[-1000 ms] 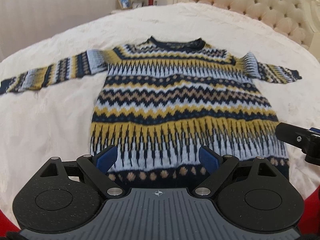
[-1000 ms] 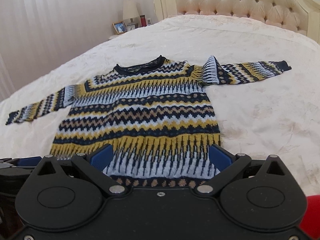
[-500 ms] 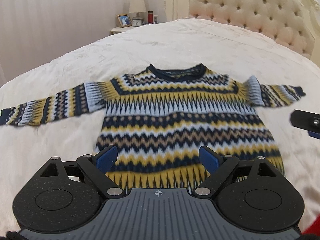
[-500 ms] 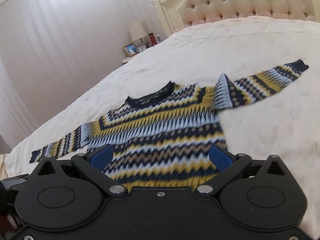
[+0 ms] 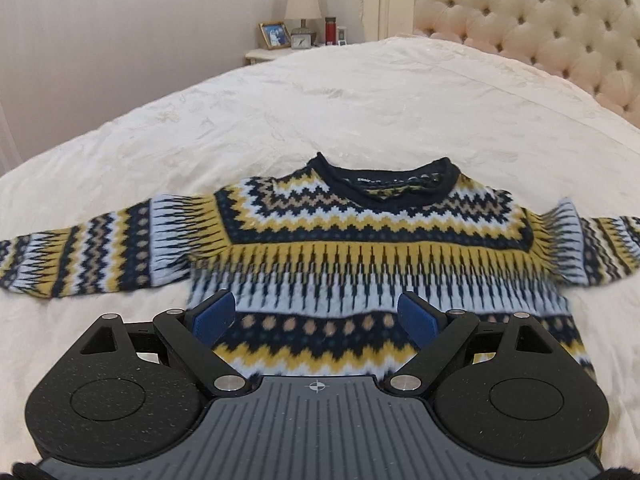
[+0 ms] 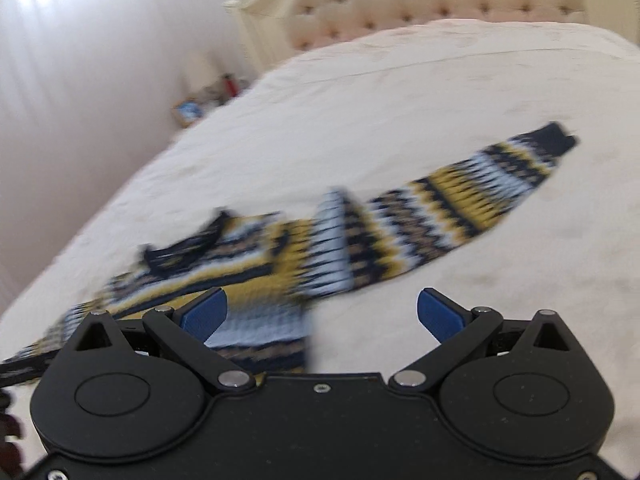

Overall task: Fold small clothes
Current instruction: 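Move the right gripper to the sweater's sleeve cuff and grasp it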

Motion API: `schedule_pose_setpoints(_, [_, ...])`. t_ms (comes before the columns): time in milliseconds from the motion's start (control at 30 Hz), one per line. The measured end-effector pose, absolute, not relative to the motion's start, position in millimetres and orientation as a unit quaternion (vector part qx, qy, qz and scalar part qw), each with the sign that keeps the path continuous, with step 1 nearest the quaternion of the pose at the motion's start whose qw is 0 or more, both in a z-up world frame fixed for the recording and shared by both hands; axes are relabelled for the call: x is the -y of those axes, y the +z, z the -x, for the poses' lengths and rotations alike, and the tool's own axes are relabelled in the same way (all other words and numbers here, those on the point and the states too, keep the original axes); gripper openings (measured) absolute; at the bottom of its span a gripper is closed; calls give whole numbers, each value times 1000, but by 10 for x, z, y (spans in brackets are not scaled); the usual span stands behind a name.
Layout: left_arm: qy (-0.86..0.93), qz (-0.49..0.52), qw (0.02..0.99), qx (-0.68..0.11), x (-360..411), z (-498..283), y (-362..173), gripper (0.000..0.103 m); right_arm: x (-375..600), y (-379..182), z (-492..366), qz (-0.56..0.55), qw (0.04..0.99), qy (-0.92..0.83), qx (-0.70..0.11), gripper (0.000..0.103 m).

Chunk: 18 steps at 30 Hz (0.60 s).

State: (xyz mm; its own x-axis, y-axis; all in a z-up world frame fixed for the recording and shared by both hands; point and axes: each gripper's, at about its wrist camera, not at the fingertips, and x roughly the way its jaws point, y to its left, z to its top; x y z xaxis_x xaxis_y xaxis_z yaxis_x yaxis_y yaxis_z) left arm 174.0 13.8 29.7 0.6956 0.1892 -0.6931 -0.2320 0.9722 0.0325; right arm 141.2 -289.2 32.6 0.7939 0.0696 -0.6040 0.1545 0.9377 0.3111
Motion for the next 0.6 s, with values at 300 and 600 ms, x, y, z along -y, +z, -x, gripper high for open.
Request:
schedule_pose_setpoints(300, [120, 9, 913, -390, -96, -2234, -110, 89, 3727, 75, -1971, -193, 918, -97, -333, 76])
schedule_pose_setpoints(600, [124, -6, 896, -426, -122, -2519, -622, 90, 4297, -293, -2456, -255, 888, -157, -349, 70])
